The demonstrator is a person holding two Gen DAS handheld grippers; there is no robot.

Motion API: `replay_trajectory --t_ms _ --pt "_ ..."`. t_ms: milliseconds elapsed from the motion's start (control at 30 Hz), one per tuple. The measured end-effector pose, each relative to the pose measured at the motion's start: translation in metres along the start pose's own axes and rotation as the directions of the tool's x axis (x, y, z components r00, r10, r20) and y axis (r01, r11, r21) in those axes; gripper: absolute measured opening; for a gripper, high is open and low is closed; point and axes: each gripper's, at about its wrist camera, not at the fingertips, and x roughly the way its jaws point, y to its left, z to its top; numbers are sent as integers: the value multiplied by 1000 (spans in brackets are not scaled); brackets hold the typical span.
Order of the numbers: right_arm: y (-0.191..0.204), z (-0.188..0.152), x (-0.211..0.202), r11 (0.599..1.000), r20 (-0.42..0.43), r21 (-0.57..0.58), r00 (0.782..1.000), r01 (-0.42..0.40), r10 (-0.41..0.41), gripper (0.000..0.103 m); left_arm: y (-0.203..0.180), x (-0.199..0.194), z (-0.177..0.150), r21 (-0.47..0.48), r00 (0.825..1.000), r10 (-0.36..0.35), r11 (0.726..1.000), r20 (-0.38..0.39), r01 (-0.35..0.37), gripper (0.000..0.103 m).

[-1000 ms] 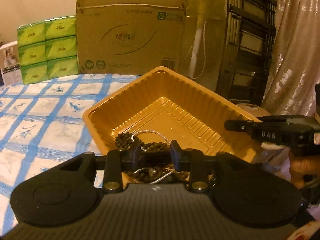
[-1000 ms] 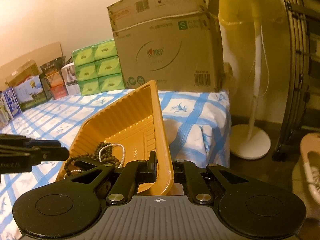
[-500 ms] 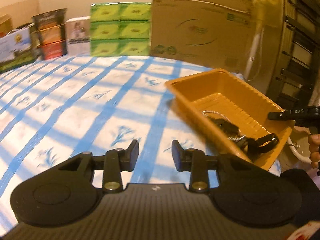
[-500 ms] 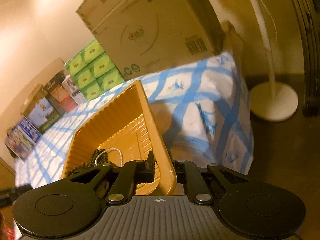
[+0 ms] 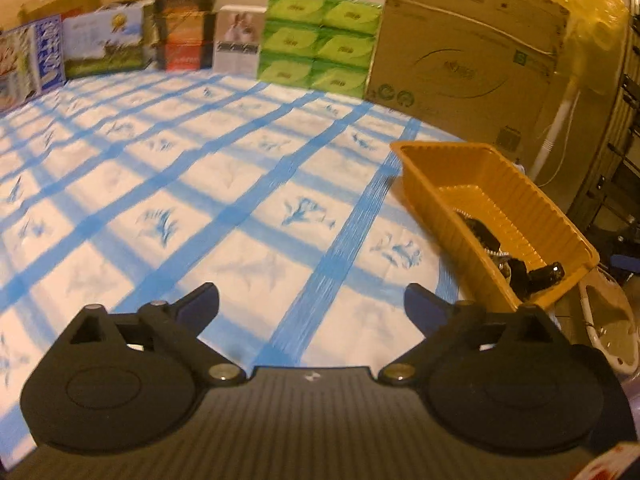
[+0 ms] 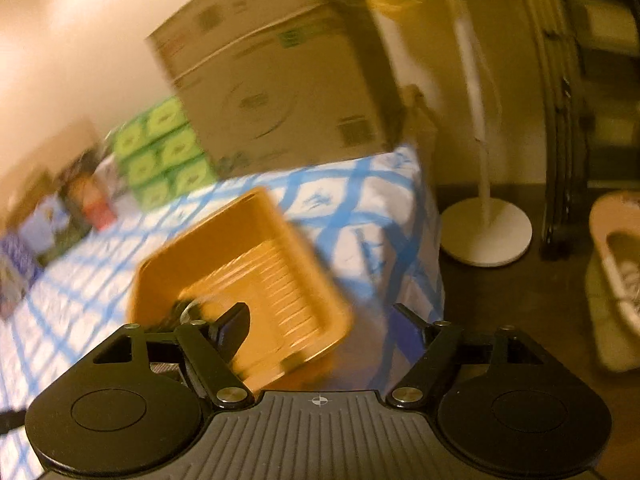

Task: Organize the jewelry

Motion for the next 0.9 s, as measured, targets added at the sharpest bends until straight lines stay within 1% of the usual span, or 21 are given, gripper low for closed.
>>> replay_trajectory --t_ms 67,167,233,300,367,500,567,700,900 --pt "22 -7 -9 999 -48 -40 998 -29 27 83 0 -6 -5 -13 1000 10 1000 -12 -11 102" --pt "55 -21 -16 992 -144 -95 987 -83 68 85 1 -18 -11 -21 999 19 1000 -32 -20 102" --pt "77 -32 -18 981 -201 -154 976 -114 81 86 0 -25 -14 -31 998 29 999 -52 -31 102" --pt "97 -43 -19 966 -236 -224 969 -131 77 86 -1 -31 -16 -38 996 36 999 -76 -39 102" --pt "115 -53 -16 950 -260 -279 964 -137 63 86 -4 -36 -19 -41 994 56 997 -92 -60 102" --pt "135 -67 -9 938 -305 -312 951 -152 52 86 -7 -43 -24 -48 990 72 996 -120 -78 102" --pt "141 -72 -8 935 -317 -320 947 -155 49 86 -7 -46 -26 -60 989 62 996 -131 -70 102" --pt "147 -78 -7 933 -331 -325 943 -154 40 86 -9 -49 -28 -77 986 66 994 -151 -78 102" --pt "153 -83 -8 932 -347 -326 937 -157 37 86 -12 -51 -32 -71 984 93 992 -152 -105 102"
